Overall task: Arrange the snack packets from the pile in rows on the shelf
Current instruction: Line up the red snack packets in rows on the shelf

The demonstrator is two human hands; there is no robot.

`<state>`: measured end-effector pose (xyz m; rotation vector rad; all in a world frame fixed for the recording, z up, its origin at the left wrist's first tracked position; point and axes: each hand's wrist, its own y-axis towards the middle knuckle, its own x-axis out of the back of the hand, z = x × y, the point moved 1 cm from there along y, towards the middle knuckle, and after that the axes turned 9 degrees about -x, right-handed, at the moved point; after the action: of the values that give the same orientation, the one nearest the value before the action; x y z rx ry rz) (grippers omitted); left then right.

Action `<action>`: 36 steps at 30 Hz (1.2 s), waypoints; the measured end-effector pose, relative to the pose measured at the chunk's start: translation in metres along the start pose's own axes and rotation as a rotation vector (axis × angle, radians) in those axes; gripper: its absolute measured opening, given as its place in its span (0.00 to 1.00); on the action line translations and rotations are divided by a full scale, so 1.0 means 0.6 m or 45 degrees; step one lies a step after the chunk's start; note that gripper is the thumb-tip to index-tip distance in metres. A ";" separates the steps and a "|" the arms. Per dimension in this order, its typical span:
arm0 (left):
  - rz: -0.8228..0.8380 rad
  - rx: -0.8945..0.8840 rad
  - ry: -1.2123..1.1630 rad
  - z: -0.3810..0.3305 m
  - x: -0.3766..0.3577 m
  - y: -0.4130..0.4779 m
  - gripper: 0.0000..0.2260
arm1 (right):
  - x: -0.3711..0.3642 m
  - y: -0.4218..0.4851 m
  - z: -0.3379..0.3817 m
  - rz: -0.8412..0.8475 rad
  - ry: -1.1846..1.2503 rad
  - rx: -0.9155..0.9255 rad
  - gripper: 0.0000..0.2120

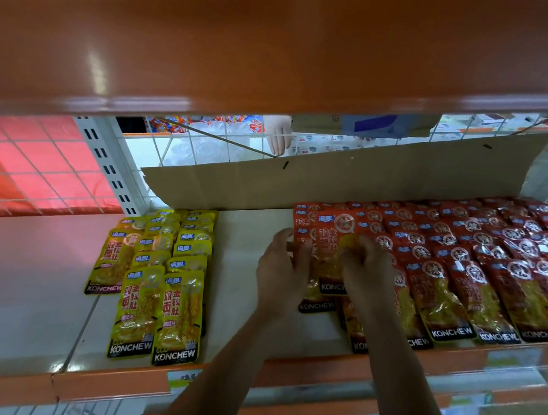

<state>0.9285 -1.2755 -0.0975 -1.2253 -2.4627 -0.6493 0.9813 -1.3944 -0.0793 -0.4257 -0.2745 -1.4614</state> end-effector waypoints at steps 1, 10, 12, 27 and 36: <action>0.012 0.049 -0.141 -0.006 0.001 0.001 0.20 | -0.004 -0.005 0.003 0.025 0.013 0.017 0.13; 0.035 0.179 -0.393 0.015 0.001 -0.004 0.18 | -0.014 -0.037 0.011 -0.060 -0.288 0.273 0.16; 0.035 0.195 -0.366 0.021 0.007 -0.010 0.18 | -0.008 -0.036 0.003 -0.134 -0.378 0.321 0.17; 0.167 0.041 0.217 0.015 0.013 -0.055 0.19 | -0.009 -0.026 -0.052 -0.215 -0.573 0.346 0.14; 0.304 0.013 0.501 0.017 0.006 -0.048 0.18 | -0.011 -0.026 -0.054 -0.200 -0.658 0.302 0.16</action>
<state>0.9022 -1.2832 -0.1117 -1.2266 -1.9629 -0.7296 0.9627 -1.4033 -0.1092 -0.5941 -0.9013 -1.4308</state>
